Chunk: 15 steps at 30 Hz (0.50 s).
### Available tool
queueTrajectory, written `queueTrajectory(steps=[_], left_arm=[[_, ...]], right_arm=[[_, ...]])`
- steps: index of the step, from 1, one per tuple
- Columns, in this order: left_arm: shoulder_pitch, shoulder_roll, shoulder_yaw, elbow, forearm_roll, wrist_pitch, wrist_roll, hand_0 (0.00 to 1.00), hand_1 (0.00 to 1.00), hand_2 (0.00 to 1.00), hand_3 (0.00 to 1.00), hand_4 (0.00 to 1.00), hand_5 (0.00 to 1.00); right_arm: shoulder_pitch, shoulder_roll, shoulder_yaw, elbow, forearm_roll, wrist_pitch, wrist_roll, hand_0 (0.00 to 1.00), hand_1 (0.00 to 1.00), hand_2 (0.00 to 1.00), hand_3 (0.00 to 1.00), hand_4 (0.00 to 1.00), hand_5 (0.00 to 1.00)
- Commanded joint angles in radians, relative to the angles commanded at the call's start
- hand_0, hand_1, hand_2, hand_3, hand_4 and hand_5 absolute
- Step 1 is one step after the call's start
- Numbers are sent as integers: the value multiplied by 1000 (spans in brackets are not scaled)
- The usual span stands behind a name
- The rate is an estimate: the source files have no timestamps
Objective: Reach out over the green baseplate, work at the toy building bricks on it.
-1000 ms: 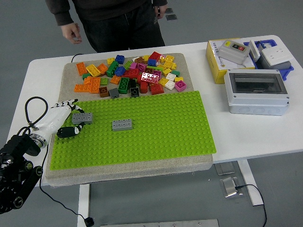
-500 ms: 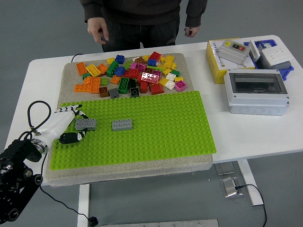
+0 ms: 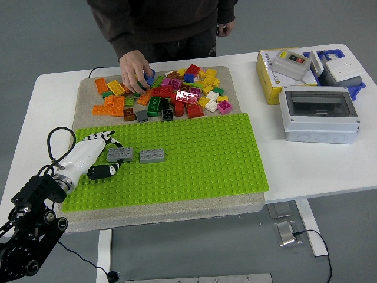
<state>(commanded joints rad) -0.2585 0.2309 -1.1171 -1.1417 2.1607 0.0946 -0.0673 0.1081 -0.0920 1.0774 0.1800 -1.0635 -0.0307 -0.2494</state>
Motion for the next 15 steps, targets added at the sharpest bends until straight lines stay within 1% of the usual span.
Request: queueTrajectory(steps=[15], left_arm=[[-10,-14,27,16,-34,2,-1,993,987,967,572,512,200]], right_arm=[[0,0,12,0,-4,-1,-1,647,640,673,585,369,817]])
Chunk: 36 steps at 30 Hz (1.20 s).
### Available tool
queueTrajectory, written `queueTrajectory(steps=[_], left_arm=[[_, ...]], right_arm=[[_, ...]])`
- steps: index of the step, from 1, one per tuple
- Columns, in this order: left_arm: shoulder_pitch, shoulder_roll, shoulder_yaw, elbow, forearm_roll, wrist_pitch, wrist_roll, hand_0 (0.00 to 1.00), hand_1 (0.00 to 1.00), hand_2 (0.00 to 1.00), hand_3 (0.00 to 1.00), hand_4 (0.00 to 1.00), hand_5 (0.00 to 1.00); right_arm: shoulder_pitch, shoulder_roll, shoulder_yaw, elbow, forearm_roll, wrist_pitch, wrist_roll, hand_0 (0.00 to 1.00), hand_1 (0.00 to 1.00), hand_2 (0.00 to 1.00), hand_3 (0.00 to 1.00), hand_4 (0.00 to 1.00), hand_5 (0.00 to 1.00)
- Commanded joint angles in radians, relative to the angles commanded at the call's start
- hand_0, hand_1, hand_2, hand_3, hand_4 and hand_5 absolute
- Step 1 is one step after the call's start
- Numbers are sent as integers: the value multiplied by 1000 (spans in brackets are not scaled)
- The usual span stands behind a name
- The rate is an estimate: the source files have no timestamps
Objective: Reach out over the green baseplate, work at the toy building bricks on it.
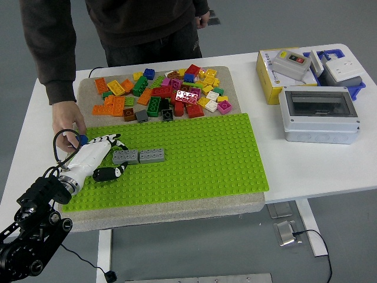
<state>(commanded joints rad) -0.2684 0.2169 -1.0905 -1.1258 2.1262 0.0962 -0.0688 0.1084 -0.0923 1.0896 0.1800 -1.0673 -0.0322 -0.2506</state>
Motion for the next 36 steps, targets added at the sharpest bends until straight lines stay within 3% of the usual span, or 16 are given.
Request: queueTrajectory(steps=[23,36], left_arm=[[-7,-11,-4,23,-4,-4,-6,992,986,969,581,508,204],[-11,-10,-5,22,-5,-17,-13,992,989,973,635,522,212]], right_arm=[[0,3,-5,0,15,-4,2,647,640,673,586,368,820],[1,3,-9,0,22,-6,6,647,640,672,584,367,822]])
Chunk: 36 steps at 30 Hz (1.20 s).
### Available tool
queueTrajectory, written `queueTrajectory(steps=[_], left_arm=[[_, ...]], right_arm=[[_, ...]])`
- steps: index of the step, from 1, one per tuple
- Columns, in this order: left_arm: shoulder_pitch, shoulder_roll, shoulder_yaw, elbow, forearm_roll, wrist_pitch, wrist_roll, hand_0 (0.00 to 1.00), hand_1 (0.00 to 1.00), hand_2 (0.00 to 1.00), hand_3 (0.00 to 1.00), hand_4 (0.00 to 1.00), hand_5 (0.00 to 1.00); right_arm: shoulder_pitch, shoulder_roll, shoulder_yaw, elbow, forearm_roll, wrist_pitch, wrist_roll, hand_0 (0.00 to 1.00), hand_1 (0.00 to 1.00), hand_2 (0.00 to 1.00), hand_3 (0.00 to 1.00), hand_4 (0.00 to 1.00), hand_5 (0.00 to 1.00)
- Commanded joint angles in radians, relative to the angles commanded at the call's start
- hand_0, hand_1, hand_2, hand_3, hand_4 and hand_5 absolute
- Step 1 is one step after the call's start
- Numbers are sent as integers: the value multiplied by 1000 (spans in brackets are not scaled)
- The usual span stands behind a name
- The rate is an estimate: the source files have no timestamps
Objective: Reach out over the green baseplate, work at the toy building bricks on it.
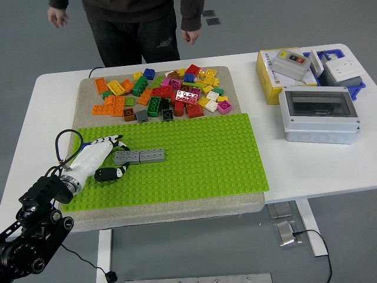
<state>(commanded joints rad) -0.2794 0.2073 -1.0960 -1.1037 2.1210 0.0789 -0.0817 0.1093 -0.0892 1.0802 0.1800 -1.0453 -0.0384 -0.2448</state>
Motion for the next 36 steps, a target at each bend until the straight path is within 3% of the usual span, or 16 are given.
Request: queueTrajectory(steps=[24,35,36], left_arm=[[-7,-1,2,0,-2,-2,2,993,989,973,660,566,241],[-8,0,4,-2,-2,-8,3,994,992,976,679,632,288],[-8,0,4,-2,-2,-9,2,994,992,976,688,677,328]], right_arm=[[1,0,0,0,8,-4,6,646,640,668,584,366,821],[1,0,0,0,10,-6,9,646,639,666,585,365,818],[1,0,0,0,11,-6,9,646,638,666,584,363,818]])
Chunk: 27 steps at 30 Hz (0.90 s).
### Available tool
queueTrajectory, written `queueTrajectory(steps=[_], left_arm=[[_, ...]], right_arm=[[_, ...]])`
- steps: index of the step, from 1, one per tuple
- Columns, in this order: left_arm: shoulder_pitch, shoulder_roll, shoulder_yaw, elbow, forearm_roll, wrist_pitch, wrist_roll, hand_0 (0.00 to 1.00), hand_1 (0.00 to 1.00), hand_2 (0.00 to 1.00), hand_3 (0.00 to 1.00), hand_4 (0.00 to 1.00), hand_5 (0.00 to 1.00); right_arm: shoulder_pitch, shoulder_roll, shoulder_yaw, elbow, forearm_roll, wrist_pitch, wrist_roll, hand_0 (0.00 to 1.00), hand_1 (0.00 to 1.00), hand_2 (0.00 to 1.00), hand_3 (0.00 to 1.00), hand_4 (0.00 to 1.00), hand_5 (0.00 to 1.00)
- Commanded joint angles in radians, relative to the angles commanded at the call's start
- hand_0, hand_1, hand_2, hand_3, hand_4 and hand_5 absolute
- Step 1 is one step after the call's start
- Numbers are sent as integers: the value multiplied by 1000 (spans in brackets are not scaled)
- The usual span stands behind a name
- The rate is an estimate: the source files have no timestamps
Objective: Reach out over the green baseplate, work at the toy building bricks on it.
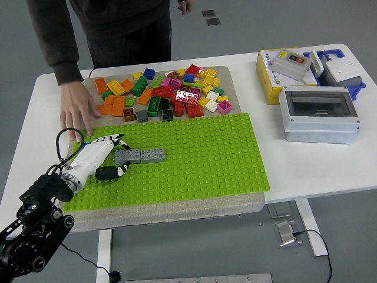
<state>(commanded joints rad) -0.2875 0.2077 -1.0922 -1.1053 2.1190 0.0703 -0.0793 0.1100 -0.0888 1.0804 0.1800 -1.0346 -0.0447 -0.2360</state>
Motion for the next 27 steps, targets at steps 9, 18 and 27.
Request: queueTrajectory(steps=[9,18,27], left_arm=[[0,1,-1,0,2,-5,2,995,992,976,691,685,334],[-2,3,-3,2,8,-10,8,996,993,976,712,693,338],[-4,5,-2,0,10,-13,9,997,993,977,717,687,331]], right_arm=[[-1,0,0,0,3,-2,3,646,639,666,582,364,818],[0,1,-1,0,7,-3,5,645,639,666,583,364,815],[0,1,-1,0,7,-4,5,646,637,665,581,365,812]])
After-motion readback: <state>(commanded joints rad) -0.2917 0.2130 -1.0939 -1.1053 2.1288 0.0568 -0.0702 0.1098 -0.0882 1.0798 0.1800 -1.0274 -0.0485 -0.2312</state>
